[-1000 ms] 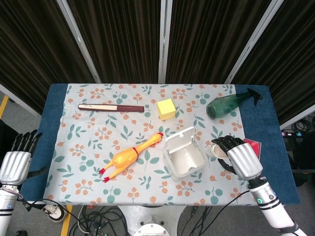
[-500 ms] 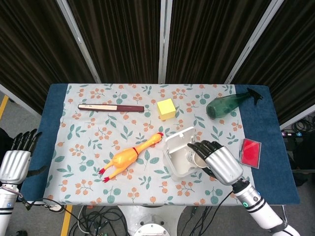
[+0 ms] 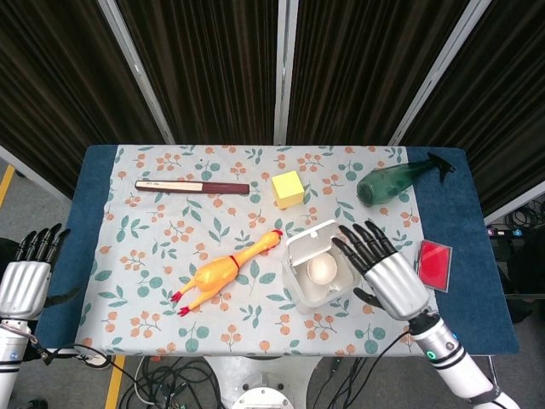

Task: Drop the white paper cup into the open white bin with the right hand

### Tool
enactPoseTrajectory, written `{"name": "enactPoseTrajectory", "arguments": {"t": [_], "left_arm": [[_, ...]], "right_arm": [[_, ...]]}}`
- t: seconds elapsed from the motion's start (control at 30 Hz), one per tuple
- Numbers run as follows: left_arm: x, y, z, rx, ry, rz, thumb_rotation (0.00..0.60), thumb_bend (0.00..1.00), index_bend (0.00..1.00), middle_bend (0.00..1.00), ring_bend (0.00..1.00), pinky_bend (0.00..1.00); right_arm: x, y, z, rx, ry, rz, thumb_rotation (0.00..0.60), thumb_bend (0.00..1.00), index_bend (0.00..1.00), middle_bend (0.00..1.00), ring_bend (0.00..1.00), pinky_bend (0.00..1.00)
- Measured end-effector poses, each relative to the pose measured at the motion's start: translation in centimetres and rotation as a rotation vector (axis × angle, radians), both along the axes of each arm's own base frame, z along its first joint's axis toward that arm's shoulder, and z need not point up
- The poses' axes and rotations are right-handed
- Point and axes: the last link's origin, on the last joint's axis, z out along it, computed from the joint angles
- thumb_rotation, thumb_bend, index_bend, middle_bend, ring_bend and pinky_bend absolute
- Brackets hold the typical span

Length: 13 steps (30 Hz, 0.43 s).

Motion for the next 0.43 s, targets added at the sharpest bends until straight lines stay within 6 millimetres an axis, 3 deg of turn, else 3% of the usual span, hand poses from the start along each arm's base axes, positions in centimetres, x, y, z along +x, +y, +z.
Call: {"name": "enactPoseTrajectory", "arguments": {"t": [0.43], "left_arm": [[0.0, 0.0, 0.0, 0.0, 0.007, -0.01, 0.6, 0.0, 0.01, 0.0, 0.0, 0.02]], "right_arm": [[-15.3, 3.6, 2.3, -0.197, 0.075, -0.418, 0.6, 0.0, 0.0, 0.0, 0.0, 0.0]]}}
